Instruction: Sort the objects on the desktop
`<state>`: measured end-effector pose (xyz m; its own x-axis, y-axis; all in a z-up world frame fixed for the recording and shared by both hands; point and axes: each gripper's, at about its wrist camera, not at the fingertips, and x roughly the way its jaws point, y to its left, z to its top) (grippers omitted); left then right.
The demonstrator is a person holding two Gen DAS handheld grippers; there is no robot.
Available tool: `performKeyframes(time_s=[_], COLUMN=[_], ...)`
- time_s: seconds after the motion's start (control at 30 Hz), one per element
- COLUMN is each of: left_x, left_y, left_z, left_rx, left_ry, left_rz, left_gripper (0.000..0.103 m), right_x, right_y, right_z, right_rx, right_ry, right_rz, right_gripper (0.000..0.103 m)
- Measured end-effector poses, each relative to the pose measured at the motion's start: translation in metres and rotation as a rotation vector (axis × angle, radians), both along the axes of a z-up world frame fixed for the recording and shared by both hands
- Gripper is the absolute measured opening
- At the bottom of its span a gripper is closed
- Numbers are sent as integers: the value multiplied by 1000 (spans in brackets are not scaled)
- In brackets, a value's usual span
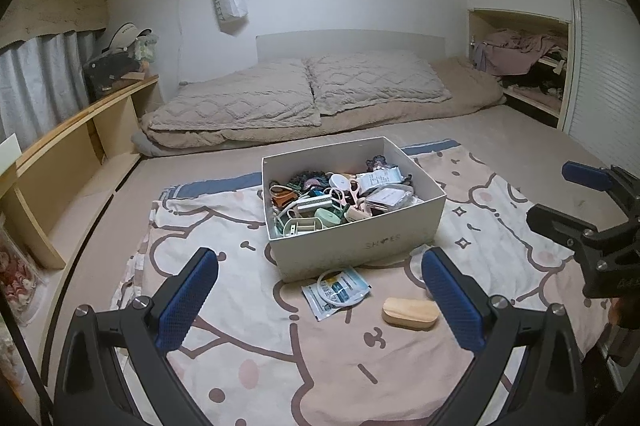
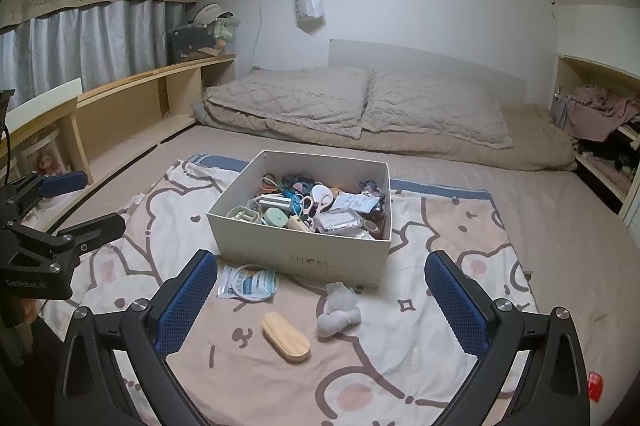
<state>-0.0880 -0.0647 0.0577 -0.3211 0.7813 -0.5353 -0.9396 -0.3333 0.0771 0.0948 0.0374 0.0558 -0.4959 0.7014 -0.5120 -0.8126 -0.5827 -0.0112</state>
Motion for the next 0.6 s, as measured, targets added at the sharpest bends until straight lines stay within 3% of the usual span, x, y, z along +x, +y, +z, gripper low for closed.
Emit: performKeyframes(time_s=[0.6], left_x=[-1], left_y=[1], left_z=[-3], left_rx=[-4], left_ry=[-11], left_rz=[1], left_gripper=[102], right_x=[-1], right_y=[2], right_z=[-1], right_rx=[1], right_ry=[-11], right_rz=[-1], right_gripper=[103])
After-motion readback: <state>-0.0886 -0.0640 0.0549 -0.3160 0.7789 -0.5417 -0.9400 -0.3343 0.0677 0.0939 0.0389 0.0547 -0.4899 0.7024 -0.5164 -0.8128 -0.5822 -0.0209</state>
